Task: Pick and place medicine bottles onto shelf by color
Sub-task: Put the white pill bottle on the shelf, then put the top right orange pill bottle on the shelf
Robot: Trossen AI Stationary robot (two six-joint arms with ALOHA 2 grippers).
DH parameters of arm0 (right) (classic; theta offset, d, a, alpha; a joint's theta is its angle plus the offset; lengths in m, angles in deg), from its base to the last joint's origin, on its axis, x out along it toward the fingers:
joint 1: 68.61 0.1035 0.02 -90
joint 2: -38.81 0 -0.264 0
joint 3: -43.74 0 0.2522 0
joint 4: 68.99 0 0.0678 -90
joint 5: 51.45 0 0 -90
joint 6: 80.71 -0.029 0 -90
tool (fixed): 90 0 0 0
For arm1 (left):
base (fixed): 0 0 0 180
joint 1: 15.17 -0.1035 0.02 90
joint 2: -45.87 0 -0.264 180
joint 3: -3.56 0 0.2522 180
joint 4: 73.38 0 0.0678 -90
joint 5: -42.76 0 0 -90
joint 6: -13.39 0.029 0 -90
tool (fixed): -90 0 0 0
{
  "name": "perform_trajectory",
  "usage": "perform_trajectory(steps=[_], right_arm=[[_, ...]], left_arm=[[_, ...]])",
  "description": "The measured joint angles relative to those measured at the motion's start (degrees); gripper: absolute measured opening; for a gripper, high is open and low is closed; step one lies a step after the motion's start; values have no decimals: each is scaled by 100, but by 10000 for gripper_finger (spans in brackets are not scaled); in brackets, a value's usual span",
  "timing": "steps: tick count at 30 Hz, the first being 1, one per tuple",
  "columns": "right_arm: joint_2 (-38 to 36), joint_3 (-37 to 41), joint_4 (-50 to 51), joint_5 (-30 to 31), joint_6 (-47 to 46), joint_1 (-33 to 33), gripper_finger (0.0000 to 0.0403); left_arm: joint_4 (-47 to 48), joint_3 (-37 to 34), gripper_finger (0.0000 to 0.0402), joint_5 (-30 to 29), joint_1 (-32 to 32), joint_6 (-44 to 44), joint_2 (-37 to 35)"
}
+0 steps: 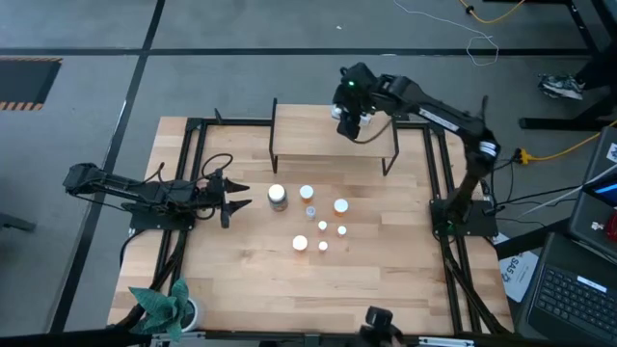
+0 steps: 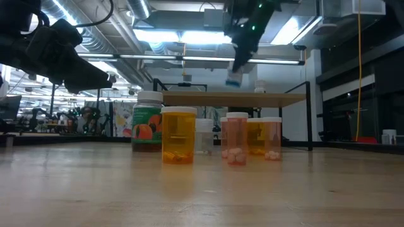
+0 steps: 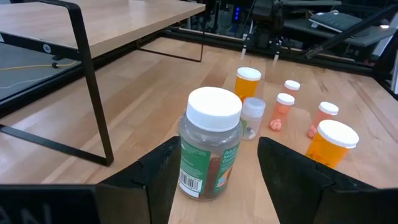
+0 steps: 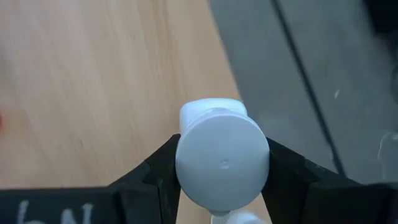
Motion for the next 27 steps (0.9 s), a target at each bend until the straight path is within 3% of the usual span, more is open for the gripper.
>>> perform_trajectory(steps=[9, 19, 27], right_arm=[[627, -485, 604, -395, 102, -70, 172], [630, -588, 486, -34, 146, -71, 320], [628, -1444, 524, -230, 261, 44, 341]], left_arm=[[0, -2, 209, 0, -1, 9, 0], [2, 0, 209, 1, 1, 13, -1], [2, 0, 209, 0, 0, 13, 0]])
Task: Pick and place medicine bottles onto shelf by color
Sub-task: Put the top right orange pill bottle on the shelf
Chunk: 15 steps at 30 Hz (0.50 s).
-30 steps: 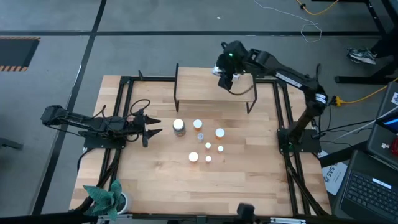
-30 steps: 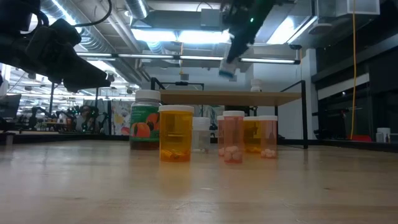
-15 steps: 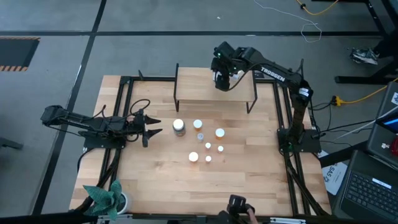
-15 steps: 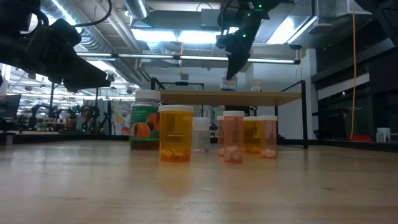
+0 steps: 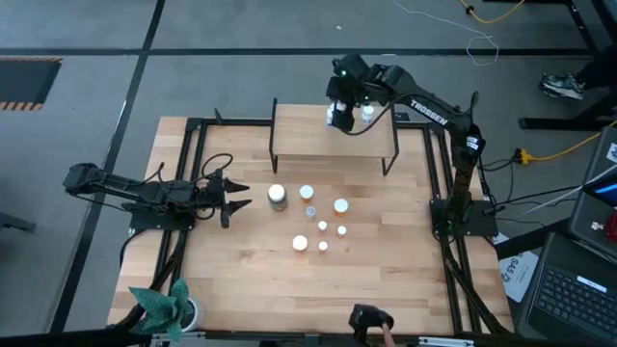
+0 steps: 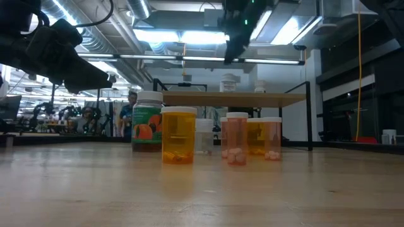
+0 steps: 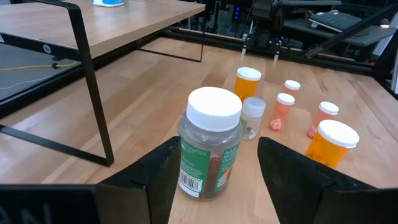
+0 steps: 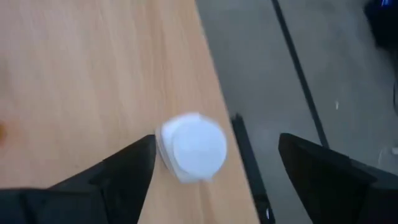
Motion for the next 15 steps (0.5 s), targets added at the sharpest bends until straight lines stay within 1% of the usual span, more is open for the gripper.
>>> perform_trajectory(steps=[2, 3, 6, 8, 10, 12, 14, 15], right_arm=[[0, -390, 184, -359, -90, 103, 339], [0, -611, 359, -657, -197, 163, 339], [-9, -1186, 1054, -1927, -657, 380, 339], [-17, -1465, 1584, -2831, -783, 570, 339], [-20, -1621, 2082, -3463, -773, 829, 339], [-39, -1591, 2429, -3687, -751, 1116, 339], [-42, -1500, 2727, -3594, -757, 1421, 339], [-44, -1429, 2805, -3444, -763, 1587, 339]], left_arm=[[0, -1, 209, 0, 0, -4, 0], [0, -1, 209, 0, -1, -4, -1], [0, 0, 209, 0, -1, -6, 0], [0, 0, 209, 0, -1, -7, 0], [0, 0, 209, 0, -1, -7, 0], [2, 0, 209, 1, 1, -9, -1], [2, -1, 209, 0, 0, -9, -1], [2, 0, 209, 0, 0, -9, -1]])
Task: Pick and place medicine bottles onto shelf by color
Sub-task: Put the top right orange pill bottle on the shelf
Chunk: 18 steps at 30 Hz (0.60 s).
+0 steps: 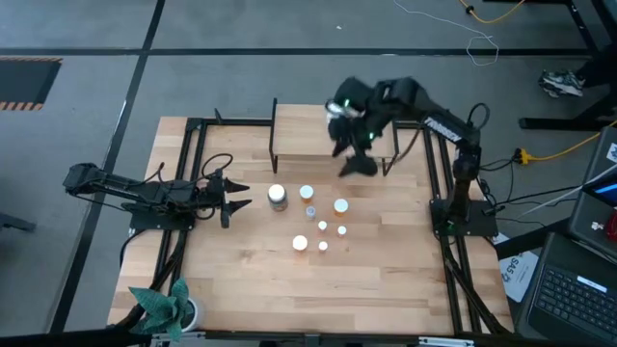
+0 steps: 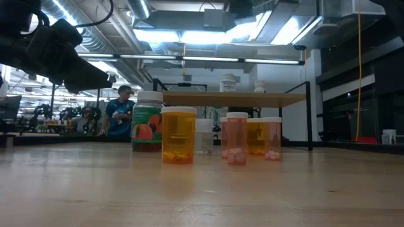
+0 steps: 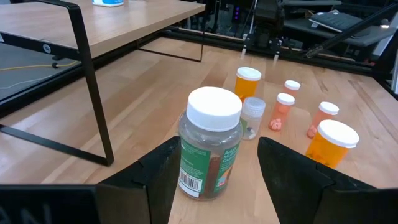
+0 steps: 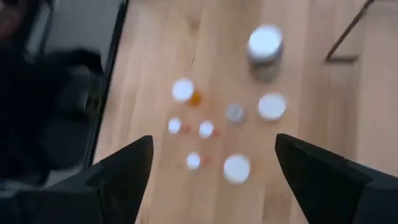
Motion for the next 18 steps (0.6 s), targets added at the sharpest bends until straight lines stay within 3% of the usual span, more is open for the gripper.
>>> perform_trajectory(steps=[9, 14, 18], right_arm=[[1, 1472, -189, 2391, -931, 1314, 339], [-59, 2511, 8, 2540, -1265, 1769, 339], [-125, 2919, 55, 2544, -1343, 1951, 339]], left_arm=[[0, -2, 209, 2, 1, -67, 1], [0, -2, 209, 4, 1, -565, 0], [0, 0, 209, 4, 1, -890, 1]])
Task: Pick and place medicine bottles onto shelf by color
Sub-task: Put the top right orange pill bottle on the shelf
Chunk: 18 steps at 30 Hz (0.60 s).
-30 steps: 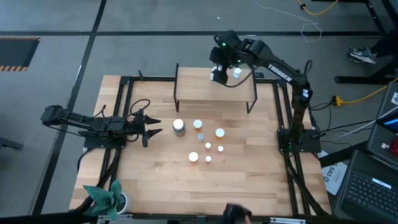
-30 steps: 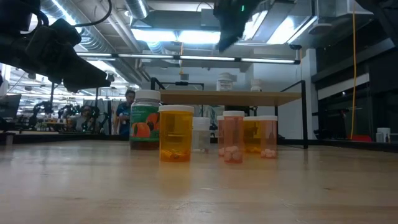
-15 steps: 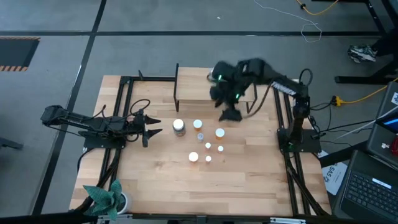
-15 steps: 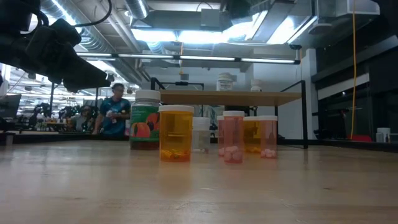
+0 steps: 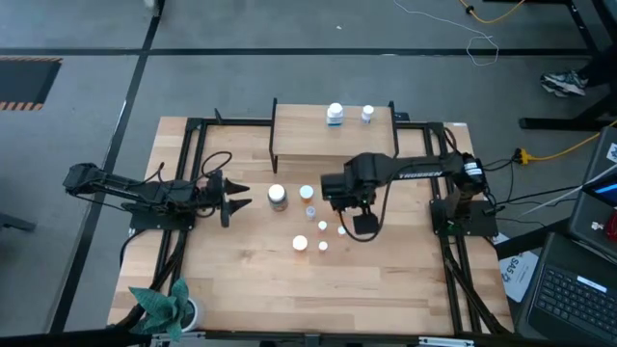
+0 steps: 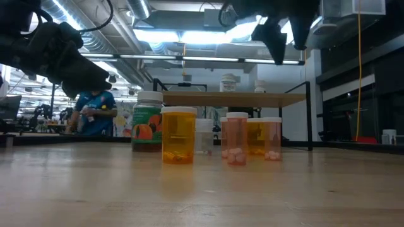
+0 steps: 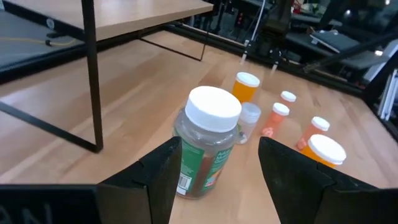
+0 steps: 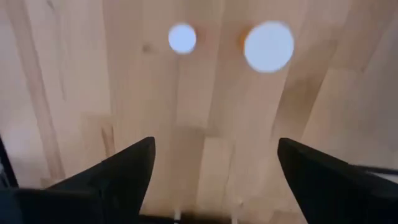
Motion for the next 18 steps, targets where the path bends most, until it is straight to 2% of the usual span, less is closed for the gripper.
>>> perform_trajectory(steps=[6, 13, 18], right_arm=[[-78, 86, -171, 354, 147, -2, 339], [-71, 221, -1818, 390, 175, -167, 339], [-68, 487, -1973, 899, -29, -226, 339]], left_arm=[[19, 0, 209, 21, -1, -467, -1], [33, 0, 209, 48, 0, -115, 0], [26, 0, 209, 48, 0, -107, -1]])
